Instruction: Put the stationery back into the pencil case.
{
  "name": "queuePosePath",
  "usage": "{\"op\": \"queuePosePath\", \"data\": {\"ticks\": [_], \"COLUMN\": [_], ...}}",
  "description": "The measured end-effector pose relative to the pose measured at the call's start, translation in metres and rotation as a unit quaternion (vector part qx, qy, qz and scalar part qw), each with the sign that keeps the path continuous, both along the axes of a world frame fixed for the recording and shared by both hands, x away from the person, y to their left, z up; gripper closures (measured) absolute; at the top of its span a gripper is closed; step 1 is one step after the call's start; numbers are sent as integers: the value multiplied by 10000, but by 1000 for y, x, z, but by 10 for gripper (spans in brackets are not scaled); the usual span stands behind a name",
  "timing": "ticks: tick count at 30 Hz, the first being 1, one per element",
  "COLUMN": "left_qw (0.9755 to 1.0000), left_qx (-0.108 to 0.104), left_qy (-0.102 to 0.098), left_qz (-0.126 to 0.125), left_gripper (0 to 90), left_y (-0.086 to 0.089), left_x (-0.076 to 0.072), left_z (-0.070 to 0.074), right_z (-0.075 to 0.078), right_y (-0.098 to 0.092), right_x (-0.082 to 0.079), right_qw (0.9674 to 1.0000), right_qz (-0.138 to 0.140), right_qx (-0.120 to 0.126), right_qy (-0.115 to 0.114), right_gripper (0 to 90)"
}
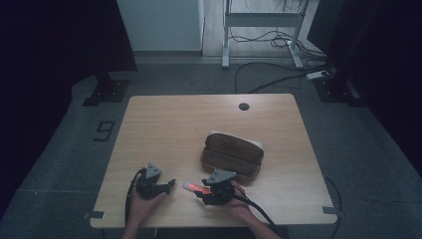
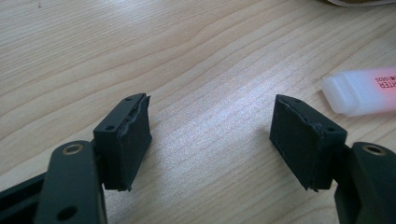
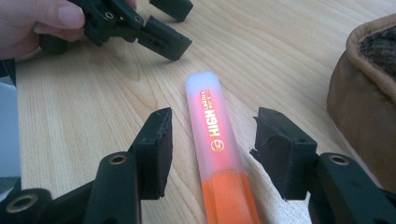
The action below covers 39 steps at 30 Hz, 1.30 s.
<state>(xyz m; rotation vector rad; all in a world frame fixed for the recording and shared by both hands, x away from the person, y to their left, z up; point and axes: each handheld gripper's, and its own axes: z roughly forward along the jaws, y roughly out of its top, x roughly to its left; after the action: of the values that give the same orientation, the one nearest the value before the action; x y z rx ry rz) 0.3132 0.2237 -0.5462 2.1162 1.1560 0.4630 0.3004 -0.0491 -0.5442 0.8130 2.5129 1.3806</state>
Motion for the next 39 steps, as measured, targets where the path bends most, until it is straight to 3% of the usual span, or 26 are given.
{"op": "queuePosePath", "data": {"ticks": [21,28,39], "left_qw": [10000,10000,10000], "left_qx": [-3,6,1], "left_qy": [2,-6,-5], "left_qz": [0,4,-3], "left_gripper": [285,284,284], "left_y": [0,0,0], "left_x": [0,0,0], "left_z": [0,0,0], "right_z": [-8,-7,-6], "right_y": [4,4,0], "right_x": [-3,-5,-4], "right_qw": [9990,9977,9979], "right_qz": [28,-39,34], "right_qx": [-455,-643,-628], "right_qy": [-16,-205,-144], "right_gripper": [511,644,652]}}
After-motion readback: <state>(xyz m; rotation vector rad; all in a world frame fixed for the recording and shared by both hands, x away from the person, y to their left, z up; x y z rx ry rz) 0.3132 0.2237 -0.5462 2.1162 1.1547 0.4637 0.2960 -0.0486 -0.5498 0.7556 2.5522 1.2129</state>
